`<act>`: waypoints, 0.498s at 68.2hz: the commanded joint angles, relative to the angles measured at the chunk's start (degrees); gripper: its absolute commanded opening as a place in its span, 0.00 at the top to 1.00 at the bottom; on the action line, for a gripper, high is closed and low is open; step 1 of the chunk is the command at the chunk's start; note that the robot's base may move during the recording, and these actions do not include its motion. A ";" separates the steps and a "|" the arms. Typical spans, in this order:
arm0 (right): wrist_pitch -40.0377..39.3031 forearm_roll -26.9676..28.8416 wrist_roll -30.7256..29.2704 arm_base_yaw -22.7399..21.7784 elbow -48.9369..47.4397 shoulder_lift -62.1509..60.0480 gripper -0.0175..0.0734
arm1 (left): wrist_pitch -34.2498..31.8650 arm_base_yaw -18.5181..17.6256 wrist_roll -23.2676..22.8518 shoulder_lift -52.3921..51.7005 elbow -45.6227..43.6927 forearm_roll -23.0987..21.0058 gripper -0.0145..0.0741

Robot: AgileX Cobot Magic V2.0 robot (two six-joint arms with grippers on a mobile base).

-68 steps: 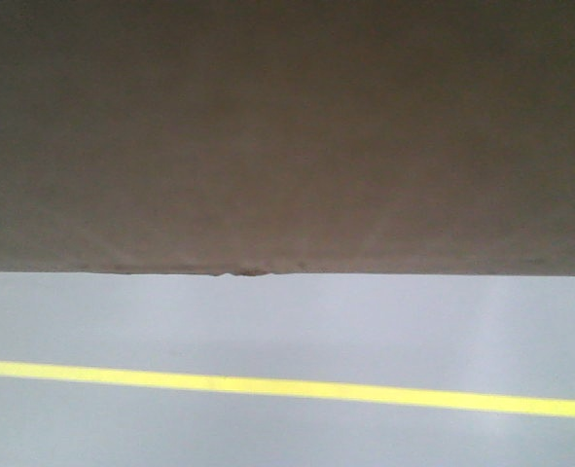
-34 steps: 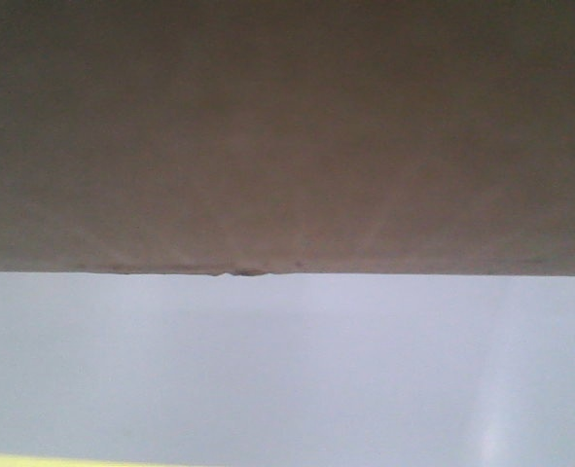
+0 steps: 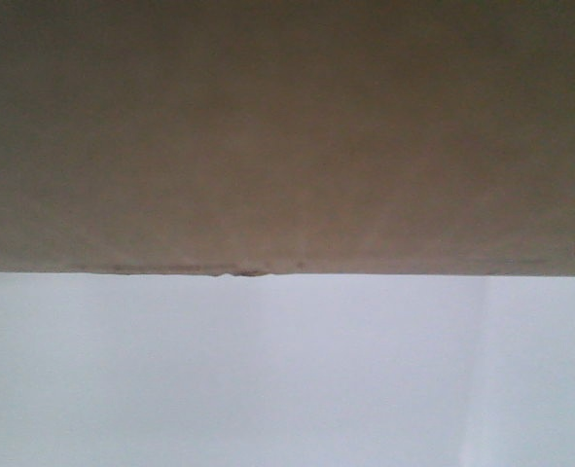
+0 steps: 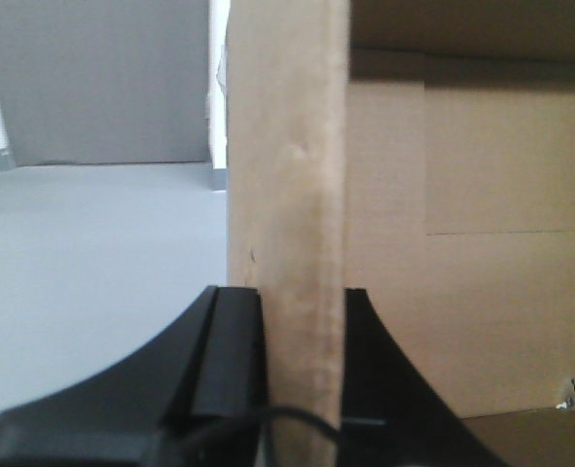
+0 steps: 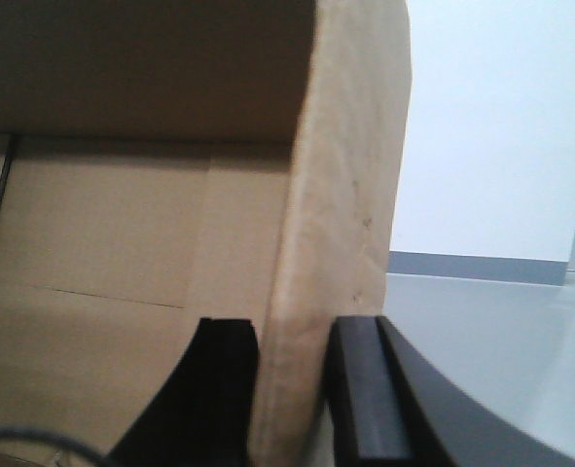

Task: Grab box from left shelf to table start
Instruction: 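Hold the box with both grippers while the base turns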

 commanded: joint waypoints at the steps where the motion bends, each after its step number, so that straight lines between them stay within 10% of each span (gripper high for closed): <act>1: -9.66 -0.96 -0.42 -0.19 -1.59 1.32 0.74 | -10.53 -0.60 -0.85 0.85 -1.84 -1.86 0.94; 34: -9.66 -0.96 -0.42 -0.19 -1.59 1.32 0.74 | -10.53 -0.60 -0.85 0.97 -1.84 -1.86 0.94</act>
